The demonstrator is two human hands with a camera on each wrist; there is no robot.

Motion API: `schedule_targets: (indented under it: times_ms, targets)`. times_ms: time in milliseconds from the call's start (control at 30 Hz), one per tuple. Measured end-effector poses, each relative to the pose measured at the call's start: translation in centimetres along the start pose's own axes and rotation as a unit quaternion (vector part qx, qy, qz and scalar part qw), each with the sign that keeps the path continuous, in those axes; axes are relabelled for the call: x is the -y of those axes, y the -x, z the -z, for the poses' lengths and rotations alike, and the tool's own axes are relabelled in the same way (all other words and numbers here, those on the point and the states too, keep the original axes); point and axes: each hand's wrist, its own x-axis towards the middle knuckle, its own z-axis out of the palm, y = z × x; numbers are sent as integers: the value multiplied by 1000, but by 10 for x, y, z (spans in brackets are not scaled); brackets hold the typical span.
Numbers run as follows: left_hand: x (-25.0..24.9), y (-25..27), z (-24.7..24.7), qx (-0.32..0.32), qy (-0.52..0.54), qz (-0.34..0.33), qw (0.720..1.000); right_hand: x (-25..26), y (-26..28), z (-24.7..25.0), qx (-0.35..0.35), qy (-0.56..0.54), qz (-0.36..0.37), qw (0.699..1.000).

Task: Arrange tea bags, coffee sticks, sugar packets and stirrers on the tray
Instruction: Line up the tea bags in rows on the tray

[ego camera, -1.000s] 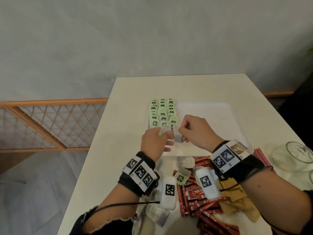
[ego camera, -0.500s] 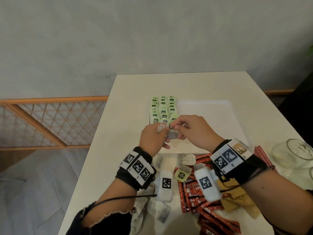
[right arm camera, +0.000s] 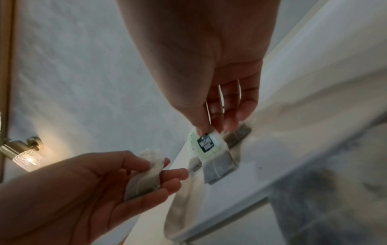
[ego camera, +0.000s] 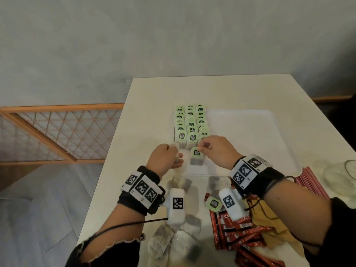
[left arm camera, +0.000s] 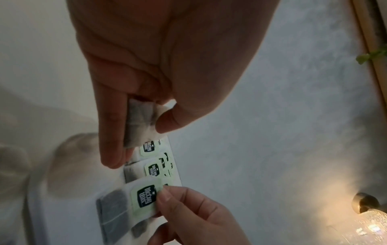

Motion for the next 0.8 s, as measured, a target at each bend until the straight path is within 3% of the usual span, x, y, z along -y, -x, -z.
schedule_targets:
  times_ms: [233,500,633,800]
  targets:
    - [-1,-13,13,-22,-65,-71,995,7,-25,-4,-50,21,14,998]
    - [-2,-16,17,-29,-86,-87,992,11,-32,-1,-54,38,17,998]
    - [-3,-12,8,-38,-68,-124,989,19,-19,5,-76,-39,44,995]
    - [-11,-5,-4,-20,-90,-168,982,34,1,9,-43,-149,33,987]
